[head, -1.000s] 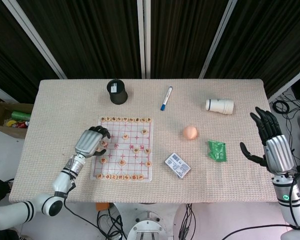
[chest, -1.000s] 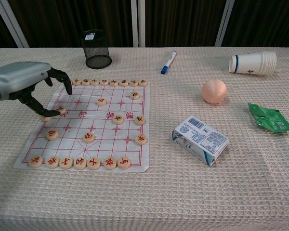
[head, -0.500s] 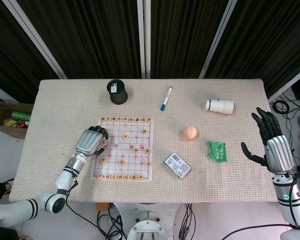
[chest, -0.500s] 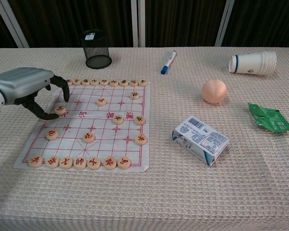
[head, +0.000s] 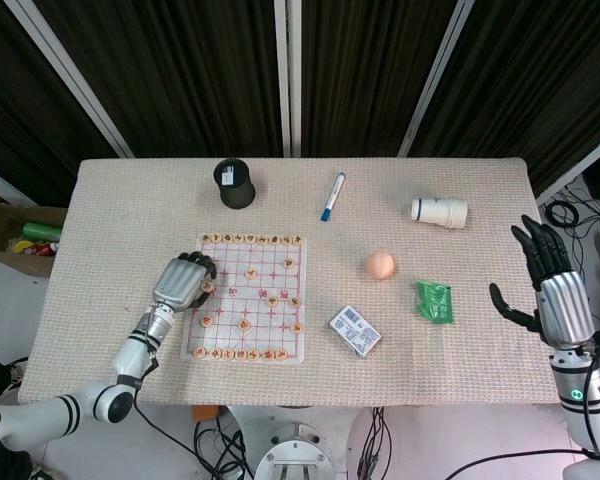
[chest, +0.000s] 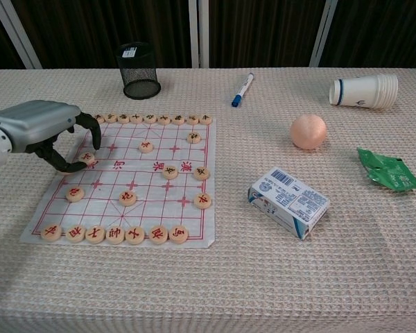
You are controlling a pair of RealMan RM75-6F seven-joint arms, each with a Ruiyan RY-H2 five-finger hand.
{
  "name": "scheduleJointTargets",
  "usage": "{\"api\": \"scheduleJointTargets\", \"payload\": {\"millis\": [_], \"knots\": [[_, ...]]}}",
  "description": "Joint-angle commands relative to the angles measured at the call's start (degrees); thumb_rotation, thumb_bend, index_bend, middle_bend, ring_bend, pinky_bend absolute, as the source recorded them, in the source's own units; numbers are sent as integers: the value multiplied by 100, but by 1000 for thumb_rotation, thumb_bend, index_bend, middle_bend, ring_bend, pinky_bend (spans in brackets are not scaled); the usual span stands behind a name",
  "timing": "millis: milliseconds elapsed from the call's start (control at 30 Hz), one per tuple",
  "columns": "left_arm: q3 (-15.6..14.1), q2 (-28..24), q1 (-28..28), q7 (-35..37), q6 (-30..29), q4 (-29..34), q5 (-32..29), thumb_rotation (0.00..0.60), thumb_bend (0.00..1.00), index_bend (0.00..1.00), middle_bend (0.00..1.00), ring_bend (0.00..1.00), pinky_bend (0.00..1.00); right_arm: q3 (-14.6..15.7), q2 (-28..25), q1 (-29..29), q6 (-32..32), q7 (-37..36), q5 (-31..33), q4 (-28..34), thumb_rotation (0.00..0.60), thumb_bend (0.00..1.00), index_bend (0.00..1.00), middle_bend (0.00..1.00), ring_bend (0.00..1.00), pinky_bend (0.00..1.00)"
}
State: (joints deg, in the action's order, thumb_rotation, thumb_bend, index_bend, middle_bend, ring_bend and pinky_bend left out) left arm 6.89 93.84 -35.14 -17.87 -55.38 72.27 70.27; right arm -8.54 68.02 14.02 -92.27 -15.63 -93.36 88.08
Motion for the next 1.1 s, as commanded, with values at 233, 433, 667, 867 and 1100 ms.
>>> {"api": "scheduleJointTargets", "payload": {"millis": [233,433,667,867,1100], "knots": [[-9,13,-32,-106,48,-30,-106,600,324,435,281,207,289,7,36,9,27,-48,3,-88,600,358,0,0,0,0],[-44,34,-43,-120,44,-81,-88,600,333,478,281,207,288,8,86,18,38,-54,6,-147,600,362,0,0,0,0],[-27,76,-34,-36,-44,-152,-49,600,336,497,281,207,289,10,89,20,20,-42,-22,-157,600,368,0,0,0,0],[-15,32,-16,-13,-198,-74,54,600,336,505,281,207,289,25,105,9,27,-87,-10,-210,600,371,0,0,0,0],[109,60,-89,38,-151,-139,-30,600,336,507,281,207,289,39,126,9,41,-113,-10,-250,600,372,0,0,0,0]]}}
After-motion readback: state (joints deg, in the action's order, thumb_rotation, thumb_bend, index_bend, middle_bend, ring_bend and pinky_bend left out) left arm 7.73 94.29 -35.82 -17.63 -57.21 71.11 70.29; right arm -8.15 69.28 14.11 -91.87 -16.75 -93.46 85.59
